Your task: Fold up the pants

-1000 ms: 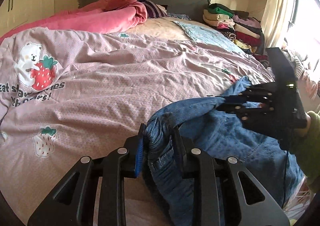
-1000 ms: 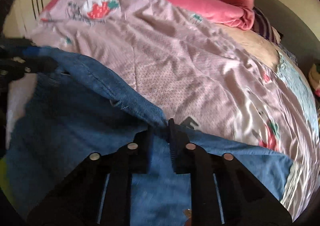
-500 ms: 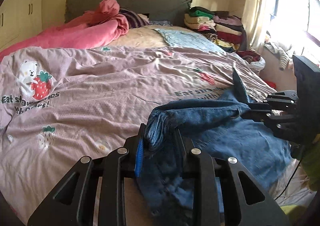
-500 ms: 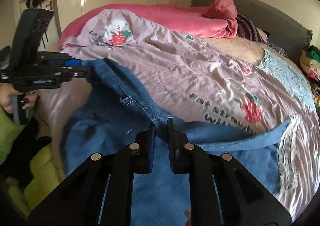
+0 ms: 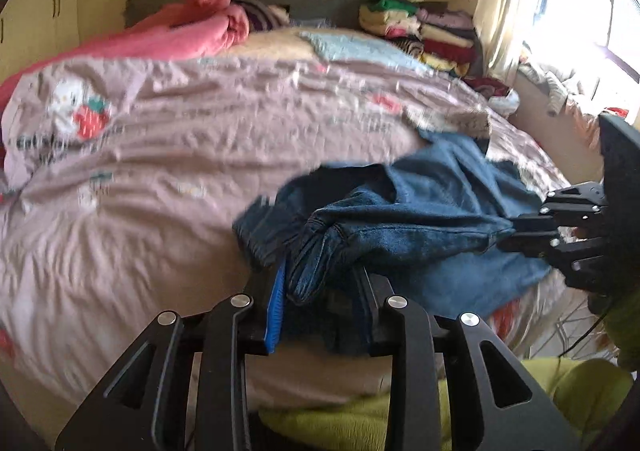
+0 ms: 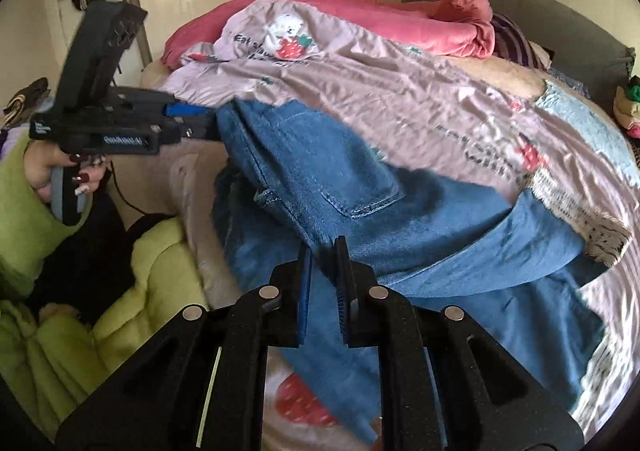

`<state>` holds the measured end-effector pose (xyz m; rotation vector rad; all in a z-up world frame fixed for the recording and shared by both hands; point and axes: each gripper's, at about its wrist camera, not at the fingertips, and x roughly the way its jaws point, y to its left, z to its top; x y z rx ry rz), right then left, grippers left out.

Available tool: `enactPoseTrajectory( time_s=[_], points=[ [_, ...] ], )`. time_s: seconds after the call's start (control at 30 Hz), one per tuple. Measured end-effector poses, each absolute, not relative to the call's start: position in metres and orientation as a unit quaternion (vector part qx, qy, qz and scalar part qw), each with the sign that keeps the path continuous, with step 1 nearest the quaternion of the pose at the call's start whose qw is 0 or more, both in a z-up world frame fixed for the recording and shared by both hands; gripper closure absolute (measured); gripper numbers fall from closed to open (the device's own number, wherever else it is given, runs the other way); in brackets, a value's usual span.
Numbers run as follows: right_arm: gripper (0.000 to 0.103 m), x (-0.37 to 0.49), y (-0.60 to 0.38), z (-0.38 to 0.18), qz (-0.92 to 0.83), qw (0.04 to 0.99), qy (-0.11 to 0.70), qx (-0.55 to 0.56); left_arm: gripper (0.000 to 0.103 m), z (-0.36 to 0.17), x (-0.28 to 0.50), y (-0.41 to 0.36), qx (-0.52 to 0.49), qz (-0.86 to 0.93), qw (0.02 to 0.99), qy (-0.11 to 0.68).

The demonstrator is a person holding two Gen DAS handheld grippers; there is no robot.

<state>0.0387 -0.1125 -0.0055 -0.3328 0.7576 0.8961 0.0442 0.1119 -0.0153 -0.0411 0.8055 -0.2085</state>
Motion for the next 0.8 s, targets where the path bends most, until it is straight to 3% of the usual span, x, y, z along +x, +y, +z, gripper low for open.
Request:
enactPoseTrajectory(
  time_s=[0.43,0.8],
  points=[
    [0.096,0.018,-0.099,-0.05,0.434,0.792,0.396,-0.168,0.065,-0.042,0.046,0.124,-0.038,-0.059,0.896,0.439],
    [0.093,0.015,-0.103,-0.061,0.448,0.782,0.405,-0.157,0.064,0.017,0.023,0.104,-0.038,-0.06,0.928,0.365]
  ],
)
